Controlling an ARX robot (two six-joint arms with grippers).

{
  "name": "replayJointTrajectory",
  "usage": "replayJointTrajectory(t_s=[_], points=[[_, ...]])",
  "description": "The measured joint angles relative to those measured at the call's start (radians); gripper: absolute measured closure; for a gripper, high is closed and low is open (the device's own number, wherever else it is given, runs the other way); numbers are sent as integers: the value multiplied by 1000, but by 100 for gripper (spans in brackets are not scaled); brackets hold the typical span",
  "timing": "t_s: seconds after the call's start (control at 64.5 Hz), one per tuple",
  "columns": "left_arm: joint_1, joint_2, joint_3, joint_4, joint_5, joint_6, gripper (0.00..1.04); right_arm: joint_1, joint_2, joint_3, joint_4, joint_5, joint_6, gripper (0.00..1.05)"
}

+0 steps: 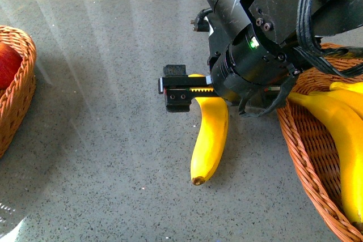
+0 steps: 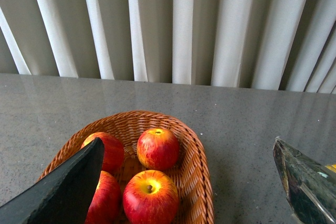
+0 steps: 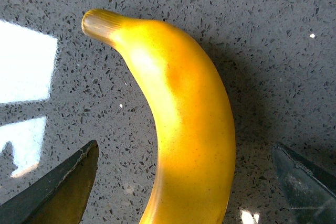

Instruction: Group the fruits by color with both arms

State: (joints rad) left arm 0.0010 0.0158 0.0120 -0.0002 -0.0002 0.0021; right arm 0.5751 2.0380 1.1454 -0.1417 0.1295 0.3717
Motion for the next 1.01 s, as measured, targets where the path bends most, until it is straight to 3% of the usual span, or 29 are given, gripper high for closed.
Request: replayJointTrajectory(t_s=[0.279,0.511,0.651,1.007], points=[[0,0,0,0,0,0,9,1,17,11,-1,-3,8,10],[0,0,0,0,0,0,9,1,24,10,-2,-9,21,49],[0,0,0,0,0,0,9,0,24,6,3,-19,31,67],[0,0,0,0,0,0,9,-7,-64,-18,9,-67,55,70]])
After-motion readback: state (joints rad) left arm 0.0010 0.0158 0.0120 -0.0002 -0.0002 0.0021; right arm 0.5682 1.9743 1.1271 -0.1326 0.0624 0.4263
